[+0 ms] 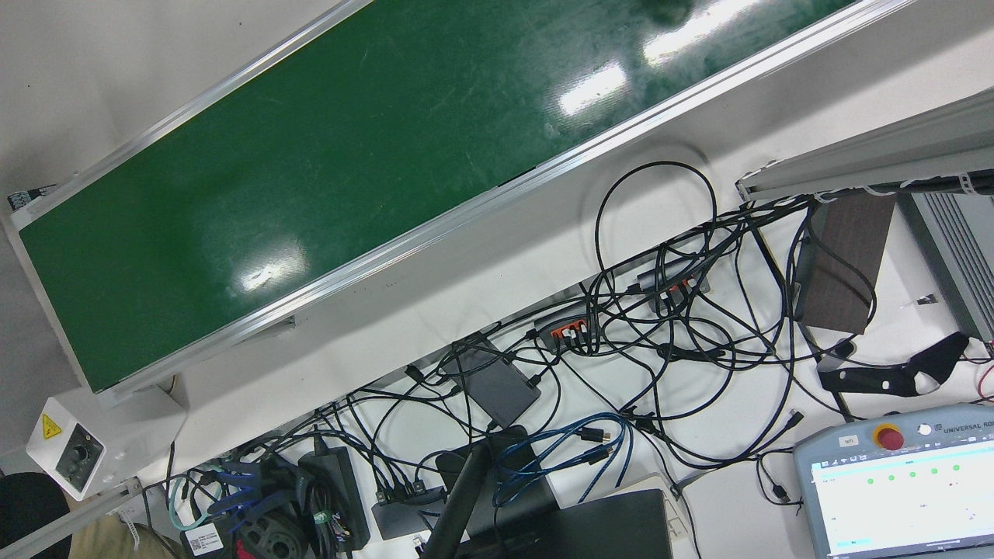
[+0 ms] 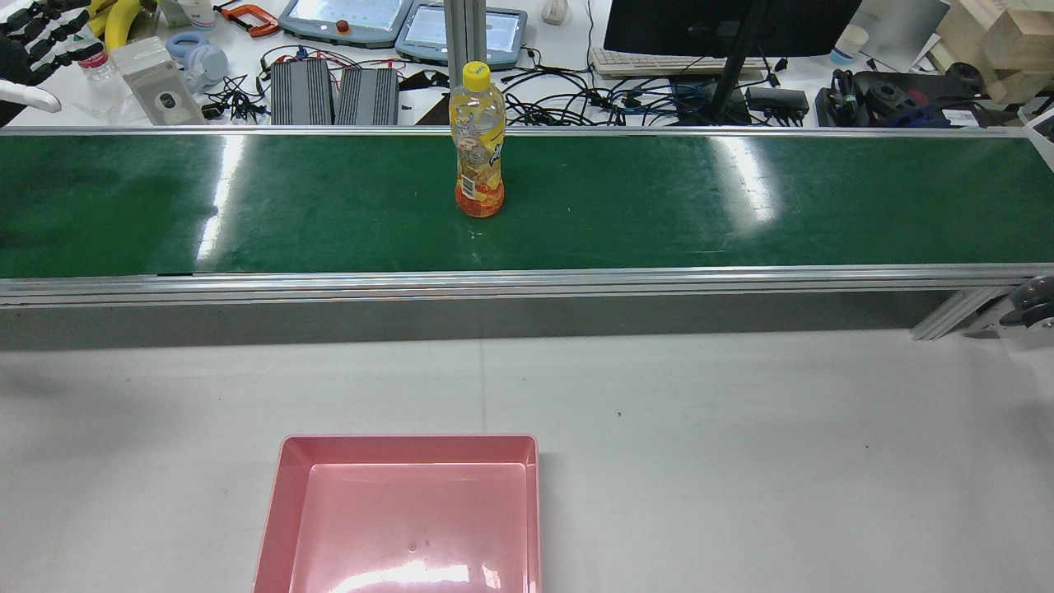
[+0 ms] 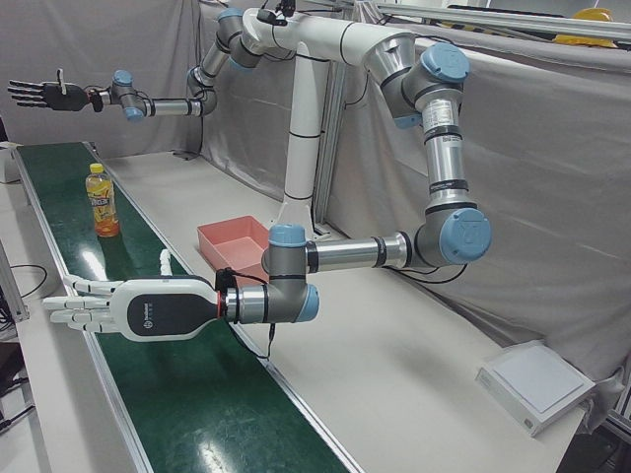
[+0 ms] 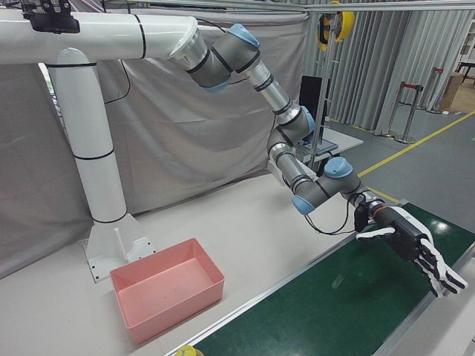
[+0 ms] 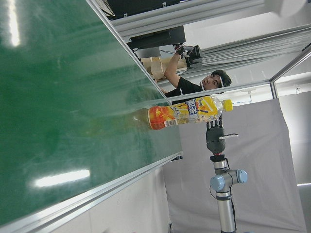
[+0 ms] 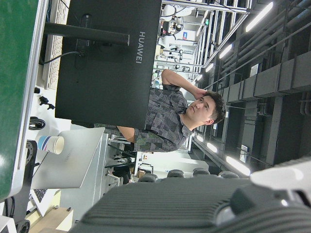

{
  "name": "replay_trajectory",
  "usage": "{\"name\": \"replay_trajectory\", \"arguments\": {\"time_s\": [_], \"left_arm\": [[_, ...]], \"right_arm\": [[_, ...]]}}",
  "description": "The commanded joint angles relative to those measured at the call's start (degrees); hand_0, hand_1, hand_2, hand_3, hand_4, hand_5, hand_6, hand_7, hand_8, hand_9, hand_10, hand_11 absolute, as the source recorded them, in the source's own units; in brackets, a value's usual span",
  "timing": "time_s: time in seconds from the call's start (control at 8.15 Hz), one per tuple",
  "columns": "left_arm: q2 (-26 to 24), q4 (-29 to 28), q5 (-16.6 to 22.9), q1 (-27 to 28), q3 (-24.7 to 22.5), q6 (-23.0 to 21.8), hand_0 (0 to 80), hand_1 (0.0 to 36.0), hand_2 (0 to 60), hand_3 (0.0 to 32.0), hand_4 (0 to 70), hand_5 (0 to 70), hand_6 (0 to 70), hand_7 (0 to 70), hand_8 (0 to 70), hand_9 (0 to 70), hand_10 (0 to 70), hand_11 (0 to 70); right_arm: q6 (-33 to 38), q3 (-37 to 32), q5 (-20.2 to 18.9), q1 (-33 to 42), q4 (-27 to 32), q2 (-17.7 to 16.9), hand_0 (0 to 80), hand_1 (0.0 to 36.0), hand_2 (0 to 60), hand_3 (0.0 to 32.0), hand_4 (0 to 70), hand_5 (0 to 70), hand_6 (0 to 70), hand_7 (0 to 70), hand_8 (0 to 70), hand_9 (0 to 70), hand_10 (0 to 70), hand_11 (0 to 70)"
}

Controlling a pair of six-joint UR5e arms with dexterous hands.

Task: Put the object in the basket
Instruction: 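Move the open left hand along the belt toward the approaching bottle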

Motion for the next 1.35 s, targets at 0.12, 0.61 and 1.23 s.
{"name": "replay_trajectory", "arguments": {"time_s": [0.12, 0.61, 1.23], "left_arm": [[-7.11, 5.22, 0.00, 6.58, -1.42, 2.04, 58.2, 11.7, 0.0, 0.0, 11.0, 19.6, 0.0, 4.9, 4.9, 5.7, 9.2, 15.2], [-6.76, 4.87, -0.44, 6.75, -1.26, 2.73, 53.9, 8.0, 0.0, 0.0, 8.1, 15.8, 0.0, 4.7, 3.3, 4.4, 8.7, 14.2], [-7.11, 5.48, -0.61, 7.45, -1.61, 3.34, 51.8, 4.1, 0.0, 0.0, 7.1, 13.8, 0.0, 3.8, 2.9, 3.6, 7.7, 12.4]], "right_arm": [[0.00, 0.00, -0.09, 0.00, -0.08, 0.00, 0.0, 0.0, 0.0, 0.0, 0.0, 0.0, 0.0, 0.0, 0.0, 0.0, 0.0, 0.0], [0.00, 0.00, 0.00, 0.00, 0.00, 0.00, 0.0, 0.0, 0.0, 0.0, 0.0, 0.0, 0.0, 0.0, 0.0, 0.0, 0.0, 0.0], [0.00, 0.00, -0.09, 0.00, -0.08, -0.09, 0.0, 0.0, 0.0, 0.0, 0.0, 0.0, 0.0, 0.0, 0.0, 0.0, 0.0, 0.0]]}}
